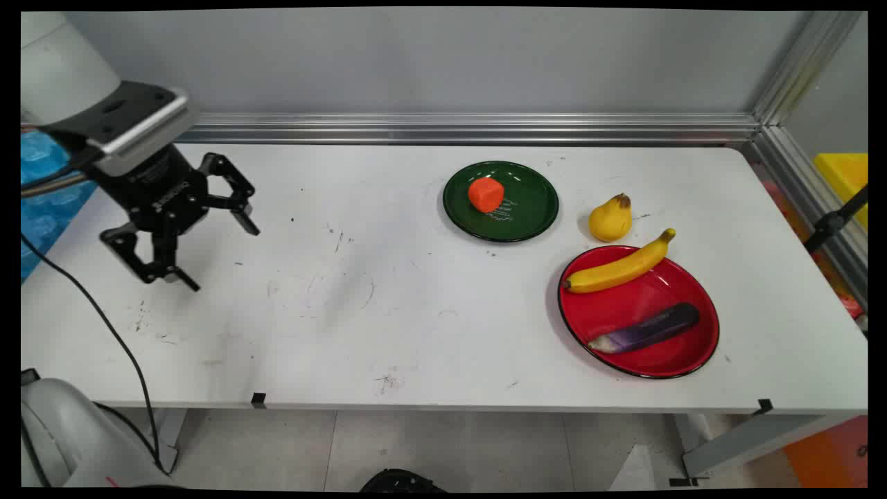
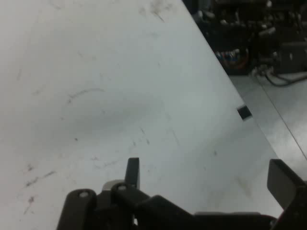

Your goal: Pick up the mandarin from the green plate

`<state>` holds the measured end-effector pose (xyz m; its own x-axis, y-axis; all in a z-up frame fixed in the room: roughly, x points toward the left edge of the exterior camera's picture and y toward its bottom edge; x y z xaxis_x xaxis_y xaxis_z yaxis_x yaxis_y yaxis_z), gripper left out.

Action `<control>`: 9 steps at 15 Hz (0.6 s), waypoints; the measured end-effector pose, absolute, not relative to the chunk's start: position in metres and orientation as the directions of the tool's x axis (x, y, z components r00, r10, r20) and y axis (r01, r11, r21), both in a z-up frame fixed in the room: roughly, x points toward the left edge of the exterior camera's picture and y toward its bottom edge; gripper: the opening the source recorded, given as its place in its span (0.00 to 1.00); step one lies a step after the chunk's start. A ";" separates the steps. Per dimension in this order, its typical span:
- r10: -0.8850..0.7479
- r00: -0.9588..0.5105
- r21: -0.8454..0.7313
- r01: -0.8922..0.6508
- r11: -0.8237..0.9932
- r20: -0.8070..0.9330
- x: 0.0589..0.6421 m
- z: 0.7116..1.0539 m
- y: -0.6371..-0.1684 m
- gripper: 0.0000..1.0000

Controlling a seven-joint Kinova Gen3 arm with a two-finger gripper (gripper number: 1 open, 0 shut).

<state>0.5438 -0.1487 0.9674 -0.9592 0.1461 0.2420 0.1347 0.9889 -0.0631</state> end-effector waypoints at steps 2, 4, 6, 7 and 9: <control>0.083 -0.959 -0.073 0.065 0.995 0.269 0.534 0.968 -0.157 1.00; -0.001 -0.953 -0.080 -0.027 0.996 0.304 0.523 0.968 -0.170 1.00; -0.067 -0.942 -0.082 -0.099 0.992 0.329 0.515 0.968 -0.182 1.00; -0.092 -0.936 -0.083 -0.128 0.988 0.340 0.511 0.968 -0.187 1.00; -0.173 -0.911 -0.084 -0.219 0.972 0.375 0.501 0.967 -0.204 1.00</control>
<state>0.5007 -0.2042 0.9675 -0.9109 -0.1733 0.3745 -0.2193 0.9720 -0.0837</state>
